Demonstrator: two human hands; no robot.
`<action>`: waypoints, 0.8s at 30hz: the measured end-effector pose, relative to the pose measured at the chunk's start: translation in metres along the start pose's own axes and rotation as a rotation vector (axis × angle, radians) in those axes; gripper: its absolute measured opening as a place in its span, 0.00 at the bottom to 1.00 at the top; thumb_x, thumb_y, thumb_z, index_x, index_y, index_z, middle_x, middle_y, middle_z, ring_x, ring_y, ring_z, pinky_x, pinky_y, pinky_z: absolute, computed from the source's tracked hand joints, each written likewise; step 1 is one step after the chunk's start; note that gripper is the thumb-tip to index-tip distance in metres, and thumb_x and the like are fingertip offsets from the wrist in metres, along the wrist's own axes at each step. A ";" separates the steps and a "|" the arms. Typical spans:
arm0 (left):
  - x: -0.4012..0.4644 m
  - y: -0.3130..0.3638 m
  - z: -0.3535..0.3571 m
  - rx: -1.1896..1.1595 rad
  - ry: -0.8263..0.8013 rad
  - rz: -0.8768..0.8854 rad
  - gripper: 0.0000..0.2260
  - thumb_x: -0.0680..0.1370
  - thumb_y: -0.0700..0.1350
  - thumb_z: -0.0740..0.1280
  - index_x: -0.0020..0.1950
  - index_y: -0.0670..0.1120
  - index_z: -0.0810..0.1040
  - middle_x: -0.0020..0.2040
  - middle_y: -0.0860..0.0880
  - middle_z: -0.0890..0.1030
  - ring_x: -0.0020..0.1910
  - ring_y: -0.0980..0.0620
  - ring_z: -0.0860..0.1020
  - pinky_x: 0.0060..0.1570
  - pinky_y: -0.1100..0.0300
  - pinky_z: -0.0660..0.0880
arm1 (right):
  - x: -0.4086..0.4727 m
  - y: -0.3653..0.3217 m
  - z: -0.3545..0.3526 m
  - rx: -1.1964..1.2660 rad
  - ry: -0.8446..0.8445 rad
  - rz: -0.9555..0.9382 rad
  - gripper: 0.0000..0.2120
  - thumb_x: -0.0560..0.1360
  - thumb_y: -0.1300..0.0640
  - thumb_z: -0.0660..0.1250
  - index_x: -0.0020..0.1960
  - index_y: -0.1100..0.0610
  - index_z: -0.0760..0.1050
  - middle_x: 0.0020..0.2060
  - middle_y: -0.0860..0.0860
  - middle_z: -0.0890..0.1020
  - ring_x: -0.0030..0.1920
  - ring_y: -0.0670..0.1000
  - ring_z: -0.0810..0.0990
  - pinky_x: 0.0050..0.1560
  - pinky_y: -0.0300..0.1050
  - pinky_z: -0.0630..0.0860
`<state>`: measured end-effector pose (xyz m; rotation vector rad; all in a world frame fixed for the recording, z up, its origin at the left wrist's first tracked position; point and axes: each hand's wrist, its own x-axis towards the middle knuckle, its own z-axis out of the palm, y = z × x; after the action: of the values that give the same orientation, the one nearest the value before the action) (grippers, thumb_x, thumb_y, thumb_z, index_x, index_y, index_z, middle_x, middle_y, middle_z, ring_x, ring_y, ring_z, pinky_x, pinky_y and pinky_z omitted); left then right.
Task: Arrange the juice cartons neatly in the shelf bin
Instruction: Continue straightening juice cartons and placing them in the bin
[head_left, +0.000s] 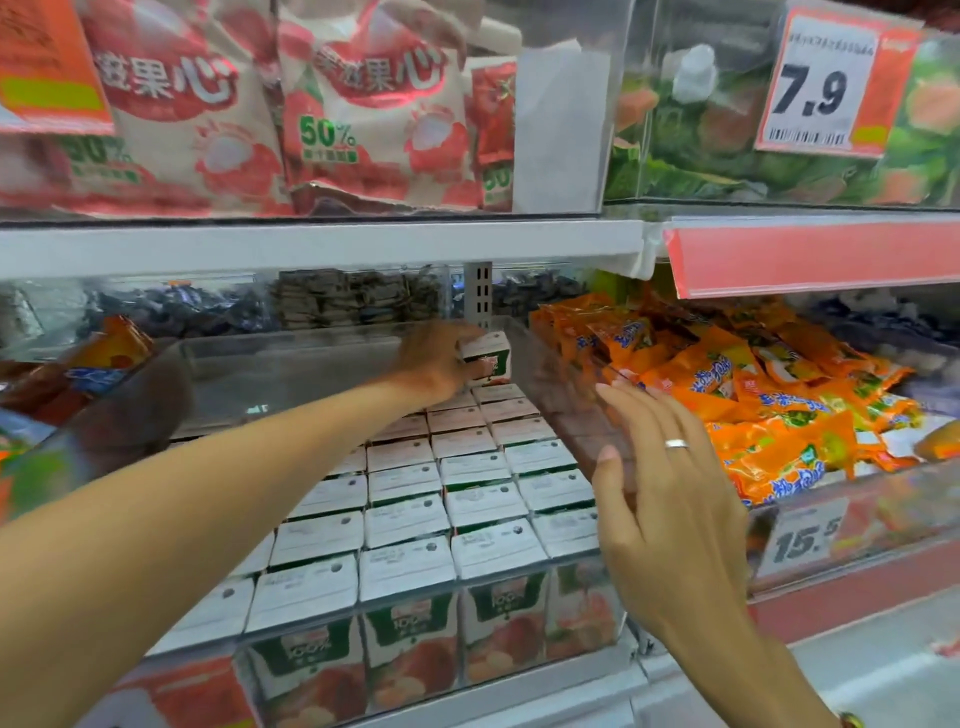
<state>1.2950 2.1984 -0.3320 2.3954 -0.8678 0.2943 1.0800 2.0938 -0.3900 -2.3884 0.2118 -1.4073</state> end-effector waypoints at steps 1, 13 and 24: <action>0.001 0.002 0.001 -0.017 0.004 0.000 0.23 0.76 0.48 0.71 0.71 0.50 0.73 0.67 0.48 0.77 0.53 0.54 0.78 0.54 0.60 0.71 | 0.000 0.000 0.000 0.006 0.003 0.002 0.24 0.75 0.50 0.51 0.67 0.54 0.72 0.64 0.49 0.76 0.67 0.49 0.70 0.56 0.55 0.78; 0.002 0.007 0.003 -0.022 0.013 -0.034 0.20 0.75 0.46 0.72 0.67 0.48 0.76 0.66 0.47 0.78 0.61 0.48 0.78 0.63 0.55 0.71 | -0.001 0.000 0.001 -0.013 -0.008 -0.001 0.25 0.74 0.51 0.52 0.68 0.54 0.71 0.63 0.49 0.76 0.65 0.50 0.71 0.55 0.54 0.77; 0.004 -0.004 0.000 -0.054 -0.095 -0.069 0.17 0.75 0.42 0.73 0.63 0.45 0.78 0.66 0.46 0.77 0.62 0.47 0.76 0.67 0.55 0.68 | 0.000 0.000 0.001 -0.005 -0.007 -0.010 0.25 0.74 0.51 0.51 0.67 0.55 0.72 0.62 0.50 0.77 0.65 0.51 0.71 0.52 0.54 0.78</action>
<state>1.3004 2.1992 -0.3322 2.3996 -0.8220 0.1303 1.0807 2.0934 -0.3901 -2.4016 0.2020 -1.4046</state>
